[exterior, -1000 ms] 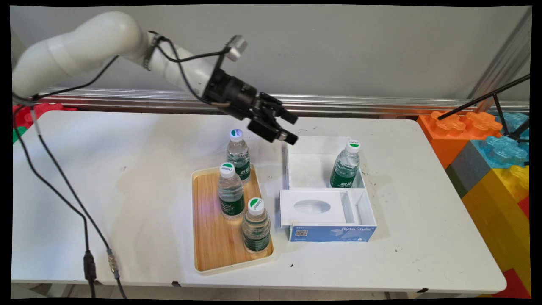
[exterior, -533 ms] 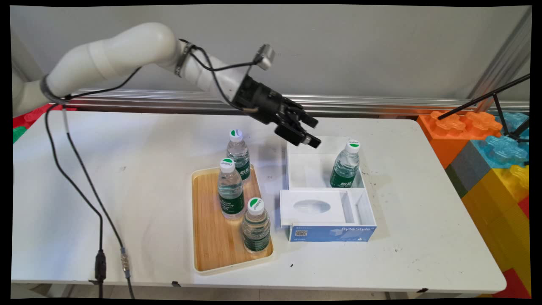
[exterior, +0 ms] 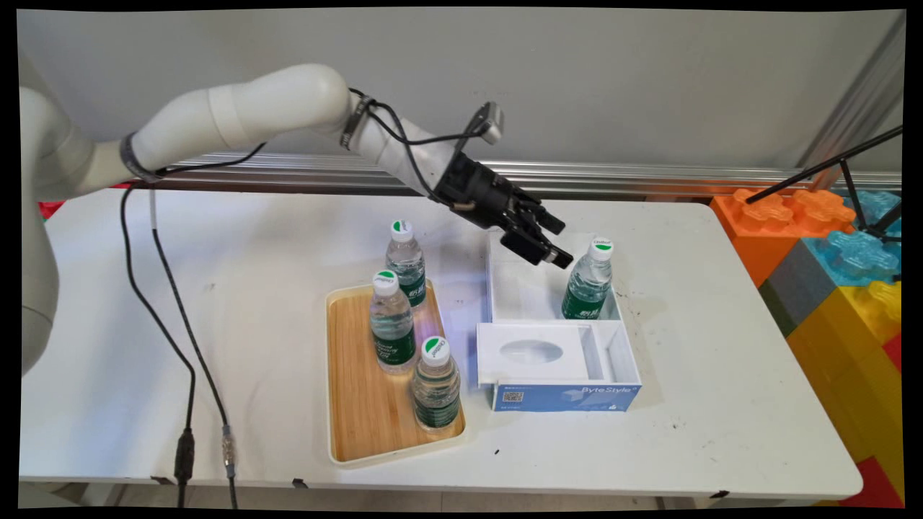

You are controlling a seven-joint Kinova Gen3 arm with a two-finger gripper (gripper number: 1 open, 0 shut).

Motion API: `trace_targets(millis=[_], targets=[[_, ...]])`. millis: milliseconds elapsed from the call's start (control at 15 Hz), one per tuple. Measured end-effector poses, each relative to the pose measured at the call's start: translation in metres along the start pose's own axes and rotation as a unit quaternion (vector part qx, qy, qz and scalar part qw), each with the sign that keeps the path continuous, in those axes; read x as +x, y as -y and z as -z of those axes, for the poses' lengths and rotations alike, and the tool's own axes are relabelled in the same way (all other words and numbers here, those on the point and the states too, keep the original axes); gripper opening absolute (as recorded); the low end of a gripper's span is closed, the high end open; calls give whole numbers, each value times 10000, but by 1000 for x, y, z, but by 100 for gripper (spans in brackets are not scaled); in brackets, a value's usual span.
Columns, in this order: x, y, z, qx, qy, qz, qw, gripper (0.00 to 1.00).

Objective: Pick up the green bottle from the white box

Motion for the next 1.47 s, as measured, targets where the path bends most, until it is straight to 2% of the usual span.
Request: trace_targets(millis=[400, 1133, 1467], targets=[[-1, 5, -29, -56, 2, 64, 10000, 100], [-13, -2, -60, -206, 65, 157, 9996, 100], [-19, -1, -67, -154, 105, 91, 9998, 100]])
